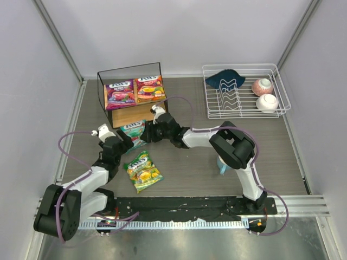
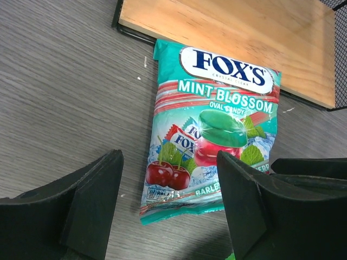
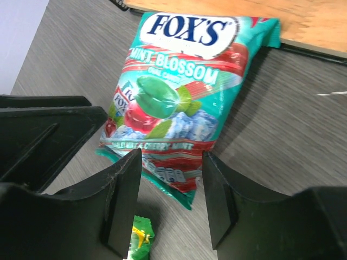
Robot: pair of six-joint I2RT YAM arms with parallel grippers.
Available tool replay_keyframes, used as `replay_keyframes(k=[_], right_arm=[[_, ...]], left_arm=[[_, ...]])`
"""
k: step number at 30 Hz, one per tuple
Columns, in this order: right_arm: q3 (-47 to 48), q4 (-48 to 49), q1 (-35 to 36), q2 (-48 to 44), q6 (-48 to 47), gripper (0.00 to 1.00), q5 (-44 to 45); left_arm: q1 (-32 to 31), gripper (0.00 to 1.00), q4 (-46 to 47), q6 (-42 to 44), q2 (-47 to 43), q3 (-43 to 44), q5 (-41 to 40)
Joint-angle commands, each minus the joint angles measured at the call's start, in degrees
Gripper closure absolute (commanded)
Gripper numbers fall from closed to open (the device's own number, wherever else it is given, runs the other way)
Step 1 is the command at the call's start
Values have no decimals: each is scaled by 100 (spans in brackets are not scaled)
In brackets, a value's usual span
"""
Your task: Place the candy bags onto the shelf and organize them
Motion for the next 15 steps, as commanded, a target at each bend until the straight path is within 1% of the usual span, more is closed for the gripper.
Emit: replay_keyframes(k=[1,6,9,12,15], right_arm=[[319,109,162,58,8,46,-30],[380,39,249,137,-27,47,67],[354,39,250,164,-62,52,102],[293,65,250,155,-89,57,155],[275,13,250,155,-106,58,199]], left_arm=[[-9,26,337,6,82,197,-1],[-9,29,267,-169,389,390,210],[-9,33,162,-336,521,478,289],[-9,33,21,-494,522,496,316],[-17,31,-269,-573,399,513,307]])
